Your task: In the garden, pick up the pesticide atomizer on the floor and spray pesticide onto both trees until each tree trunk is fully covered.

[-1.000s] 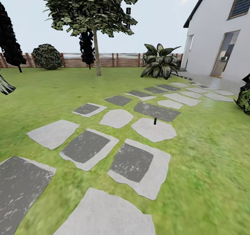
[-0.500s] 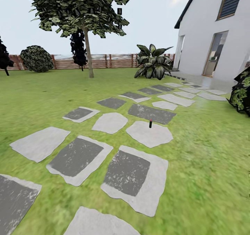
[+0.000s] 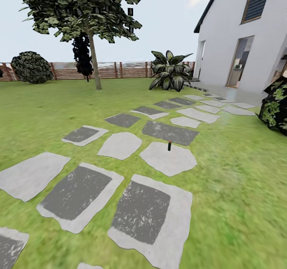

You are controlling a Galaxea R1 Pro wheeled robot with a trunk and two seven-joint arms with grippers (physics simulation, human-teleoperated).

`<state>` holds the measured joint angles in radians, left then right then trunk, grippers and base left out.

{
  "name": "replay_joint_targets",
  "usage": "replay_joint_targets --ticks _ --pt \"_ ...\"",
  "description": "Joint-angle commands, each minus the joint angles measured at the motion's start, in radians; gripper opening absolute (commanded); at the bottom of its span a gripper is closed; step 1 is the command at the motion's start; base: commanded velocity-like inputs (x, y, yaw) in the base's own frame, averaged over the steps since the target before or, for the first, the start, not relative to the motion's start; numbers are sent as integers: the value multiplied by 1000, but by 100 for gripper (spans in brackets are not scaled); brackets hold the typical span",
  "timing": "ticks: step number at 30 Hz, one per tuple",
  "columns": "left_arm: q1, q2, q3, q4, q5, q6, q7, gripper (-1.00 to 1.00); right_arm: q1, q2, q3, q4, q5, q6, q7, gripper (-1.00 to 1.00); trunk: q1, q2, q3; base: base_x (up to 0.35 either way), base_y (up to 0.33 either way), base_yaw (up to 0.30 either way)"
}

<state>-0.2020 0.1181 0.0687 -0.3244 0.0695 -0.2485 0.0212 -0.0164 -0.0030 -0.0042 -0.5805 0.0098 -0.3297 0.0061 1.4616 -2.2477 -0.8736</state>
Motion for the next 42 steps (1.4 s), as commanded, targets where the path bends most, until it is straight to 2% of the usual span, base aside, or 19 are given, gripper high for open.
replay_joint_targets --ticks 1,19,42 --pt "-1 0 -1 1 7 -3 0 100 0 0 0 1 1 -3 1 100 0 0 -1 340 0 -1" --pt "-1 0 -3 1 7 -3 0 100 0 0 0 1 1 -3 0 100 0 0 -1 340 -3 0" --pt "-1 -1 -4 2 7 -3 0 100 0 0 1 1 1 -3 0 100 0 0 -1 329 -101 0"
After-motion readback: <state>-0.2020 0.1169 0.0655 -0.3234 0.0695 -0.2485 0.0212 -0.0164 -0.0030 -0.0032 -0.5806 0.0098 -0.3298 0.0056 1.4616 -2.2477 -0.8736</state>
